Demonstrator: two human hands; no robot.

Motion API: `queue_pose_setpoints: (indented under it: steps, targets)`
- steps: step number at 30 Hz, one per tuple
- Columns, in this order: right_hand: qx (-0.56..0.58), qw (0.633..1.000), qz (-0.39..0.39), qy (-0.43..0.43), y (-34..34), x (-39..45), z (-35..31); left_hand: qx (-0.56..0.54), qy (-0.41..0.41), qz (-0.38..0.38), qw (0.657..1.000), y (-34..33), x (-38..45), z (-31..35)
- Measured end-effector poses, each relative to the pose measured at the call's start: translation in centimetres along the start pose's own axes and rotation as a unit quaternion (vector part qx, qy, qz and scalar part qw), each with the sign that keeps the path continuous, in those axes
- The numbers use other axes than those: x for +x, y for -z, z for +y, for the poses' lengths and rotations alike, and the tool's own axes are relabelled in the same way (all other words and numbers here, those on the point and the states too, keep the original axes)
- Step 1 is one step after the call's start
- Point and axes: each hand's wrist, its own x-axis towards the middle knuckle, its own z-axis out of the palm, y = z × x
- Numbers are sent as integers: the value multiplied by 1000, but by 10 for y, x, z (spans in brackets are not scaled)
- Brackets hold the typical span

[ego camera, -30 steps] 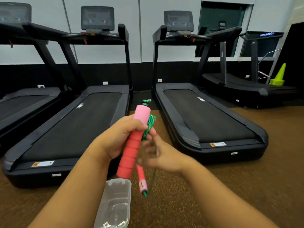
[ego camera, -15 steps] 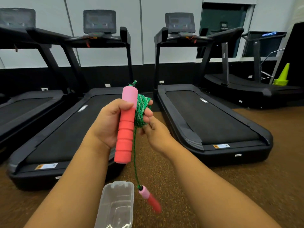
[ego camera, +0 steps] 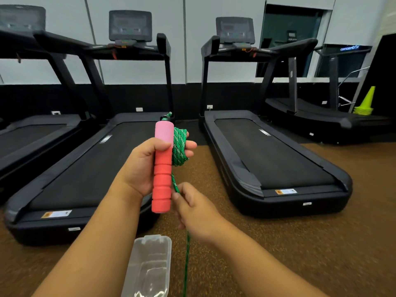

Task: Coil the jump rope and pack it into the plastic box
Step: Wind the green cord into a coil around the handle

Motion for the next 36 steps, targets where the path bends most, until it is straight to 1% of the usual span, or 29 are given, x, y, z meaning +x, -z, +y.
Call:
queue_pose_setpoints:
  steps: [3,7,9,11,15,19,21,23,26,29,32,34,36]
  targets:
    - [-86,994,26,59,8,-6,-12,33,21,10,999,8,-2,-6]
    - [-157,980,64,101,25,-5,-28,63,58,-6,996,12,-8,-9]
    - [-197,967,86,136,35,-1,-30,77,74,11,994,5,-11,-11]
    - [-241,951,101,167,47,6,-33,77,71,38,994,-4,-13,-10]
    - [-258,943,116,174,70,17,-39,102,64,22,992,-11,-18,-9]
    - [-265,935,154,179,84,36,-37,73,60,0,996,-4,-14,-21]
    - [-255,935,163,182,90,44,-35,57,52,-4,997,-1,-11,-28]
    - [-233,944,163,168,95,49,-32,37,47,-16,998,-1,-9,-32]
    - [-131,969,163,129,93,54,-28,12,28,-41,999,-7,-7,-32]
    - [-43,979,156,124,85,53,-26,0,5,-54,999,-13,-5,-28]
    - [58,983,115,128,76,52,-23,-10,0,-40,999,-15,-5,-27]
    - [77,985,86,126,72,55,-18,-10,-3,-33,999,-15,-6,-26]
    - [76,988,75,108,71,60,-11,-12,-2,-32,999,-16,-8,-26]
